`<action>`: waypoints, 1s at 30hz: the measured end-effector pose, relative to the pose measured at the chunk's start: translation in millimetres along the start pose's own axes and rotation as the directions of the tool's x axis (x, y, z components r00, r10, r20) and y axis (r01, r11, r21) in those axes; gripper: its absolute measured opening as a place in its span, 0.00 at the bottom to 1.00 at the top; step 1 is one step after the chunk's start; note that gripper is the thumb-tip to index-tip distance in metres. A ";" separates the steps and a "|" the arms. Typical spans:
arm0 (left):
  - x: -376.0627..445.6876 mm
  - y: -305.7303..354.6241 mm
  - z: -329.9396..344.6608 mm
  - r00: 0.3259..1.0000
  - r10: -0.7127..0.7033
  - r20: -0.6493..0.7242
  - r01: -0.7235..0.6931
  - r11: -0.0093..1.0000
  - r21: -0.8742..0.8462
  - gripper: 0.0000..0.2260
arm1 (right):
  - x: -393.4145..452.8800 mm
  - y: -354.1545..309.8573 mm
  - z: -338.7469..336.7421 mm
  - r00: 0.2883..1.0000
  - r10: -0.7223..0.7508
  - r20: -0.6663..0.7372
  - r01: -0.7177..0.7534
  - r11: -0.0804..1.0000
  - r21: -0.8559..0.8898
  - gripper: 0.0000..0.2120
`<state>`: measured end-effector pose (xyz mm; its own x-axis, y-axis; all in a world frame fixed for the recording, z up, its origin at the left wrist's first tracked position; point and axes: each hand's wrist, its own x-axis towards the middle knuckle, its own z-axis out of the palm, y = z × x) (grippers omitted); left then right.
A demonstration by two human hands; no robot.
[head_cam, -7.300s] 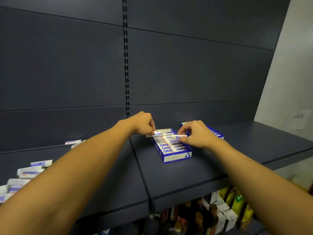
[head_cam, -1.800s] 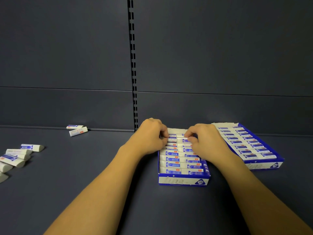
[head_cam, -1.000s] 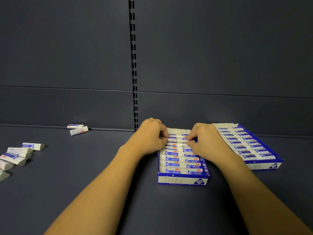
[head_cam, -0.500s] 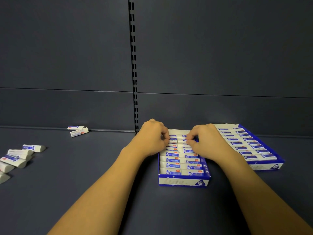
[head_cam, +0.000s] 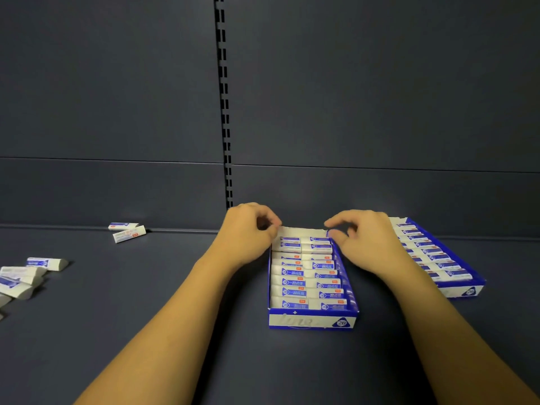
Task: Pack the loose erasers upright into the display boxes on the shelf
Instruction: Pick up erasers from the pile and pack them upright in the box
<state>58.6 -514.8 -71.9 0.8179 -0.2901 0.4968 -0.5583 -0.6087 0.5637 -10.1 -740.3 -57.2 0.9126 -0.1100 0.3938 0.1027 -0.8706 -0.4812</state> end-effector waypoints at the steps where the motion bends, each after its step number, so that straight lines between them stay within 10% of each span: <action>1: 1.0 -1.5 -1.0 0.999 -0.004 -0.034 0.004 1.000 0.009 0.05 | 0.8 3.4 -2.5 0.999 0.020 -0.047 -0.019 1.000 0.024 0.09; 11: 5.4 -28.0 -3.5 0.987 -0.080 -0.139 0.106 0.977 0.186 0.10 | 10.7 20.5 12.6 0.987 0.098 -0.124 -0.088 0.993 0.085 0.12; 19: 5.3 -22.8 -27.4 0.965 -0.263 0.026 0.224 0.866 0.447 0.12 | 26.7 18.6 -17.4 0.985 0.171 0.003 -0.171 0.984 0.045 0.10; 30: -21.9 -5.9 -131.1 0.944 -0.325 -0.055 0.272 0.675 0.686 0.14 | 56.9 -70.9 -30.0 0.974 -0.043 0.224 0.095 0.969 -0.228 0.10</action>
<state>25.8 -408.1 0.4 0.9459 -0.0355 0.3225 -0.0588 -0.9963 0.0628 22.6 -699.2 22.8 0.9727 0.0378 0.2288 0.0963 -0.9633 -0.2505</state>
